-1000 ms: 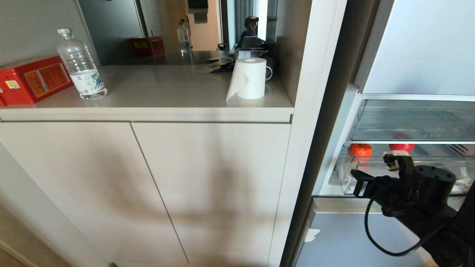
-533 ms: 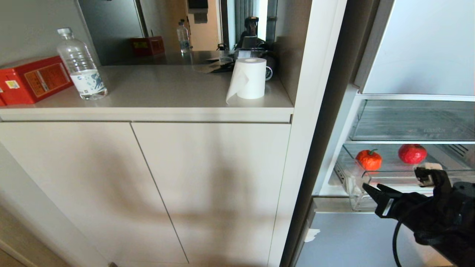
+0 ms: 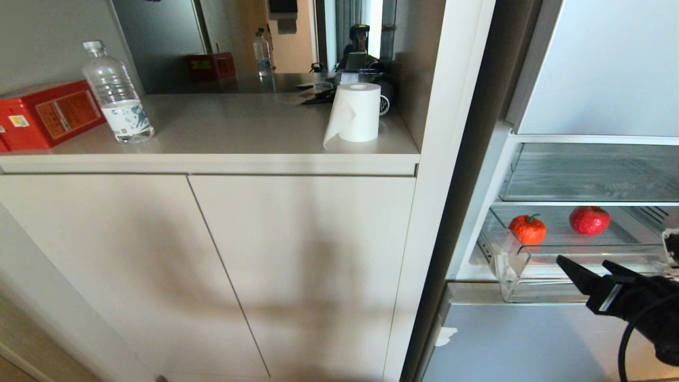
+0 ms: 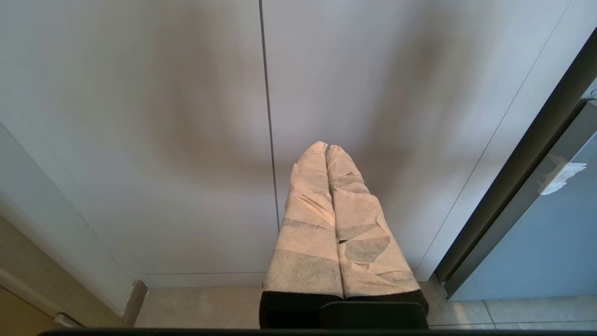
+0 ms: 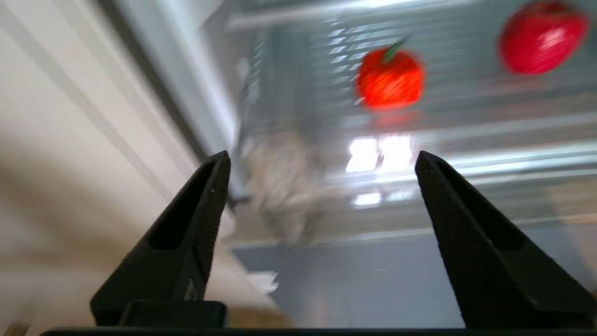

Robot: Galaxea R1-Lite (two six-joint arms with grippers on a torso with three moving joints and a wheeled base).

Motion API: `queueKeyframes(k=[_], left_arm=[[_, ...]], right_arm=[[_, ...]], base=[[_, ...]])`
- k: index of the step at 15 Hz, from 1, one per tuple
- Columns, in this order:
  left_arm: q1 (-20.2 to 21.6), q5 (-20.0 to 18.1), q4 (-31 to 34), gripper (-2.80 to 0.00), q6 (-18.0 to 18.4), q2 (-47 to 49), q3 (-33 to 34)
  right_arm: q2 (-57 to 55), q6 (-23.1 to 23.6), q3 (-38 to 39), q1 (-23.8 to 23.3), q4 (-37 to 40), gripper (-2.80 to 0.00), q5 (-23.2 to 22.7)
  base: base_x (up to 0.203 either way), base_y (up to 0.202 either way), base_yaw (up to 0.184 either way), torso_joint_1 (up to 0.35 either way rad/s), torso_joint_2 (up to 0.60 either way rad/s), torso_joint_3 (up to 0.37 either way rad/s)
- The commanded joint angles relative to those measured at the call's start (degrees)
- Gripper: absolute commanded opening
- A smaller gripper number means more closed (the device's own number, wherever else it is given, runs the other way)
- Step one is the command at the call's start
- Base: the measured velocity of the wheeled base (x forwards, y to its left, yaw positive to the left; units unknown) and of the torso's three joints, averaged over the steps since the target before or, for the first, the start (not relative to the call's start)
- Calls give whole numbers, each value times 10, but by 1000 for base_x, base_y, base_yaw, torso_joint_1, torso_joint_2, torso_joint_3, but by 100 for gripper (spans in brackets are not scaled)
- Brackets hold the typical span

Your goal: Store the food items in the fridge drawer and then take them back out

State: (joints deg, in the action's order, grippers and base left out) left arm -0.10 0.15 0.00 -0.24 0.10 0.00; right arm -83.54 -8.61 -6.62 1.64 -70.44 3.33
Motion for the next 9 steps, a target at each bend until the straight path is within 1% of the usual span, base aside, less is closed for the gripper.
queueKeyframes(k=[1,2,5,7,9], left_arm=[[0,0,0,-280,0,1,0],[0,0,0,-280,0,1,0],[1,0,0,-280,0,1,0],[0,0,0,-280,0,1,0],[0,0,0,-280,0,1,0]], right_arm=[[38,0,-63,-31,80,0,1],[39,0,-100,-44,126,-280,0],[18,11,-207,-73,247,-280,-4],[-42,32,-260,-89,283,-280,-6],[-116,56,-305,-105,293,-280,-7]], base=[[0,0,0,0,0,0],[0,0,0,0,0,0],[0,0,0,0,0,0],[0,0,0,0,0,0],[0,0,0,0,0,0]])
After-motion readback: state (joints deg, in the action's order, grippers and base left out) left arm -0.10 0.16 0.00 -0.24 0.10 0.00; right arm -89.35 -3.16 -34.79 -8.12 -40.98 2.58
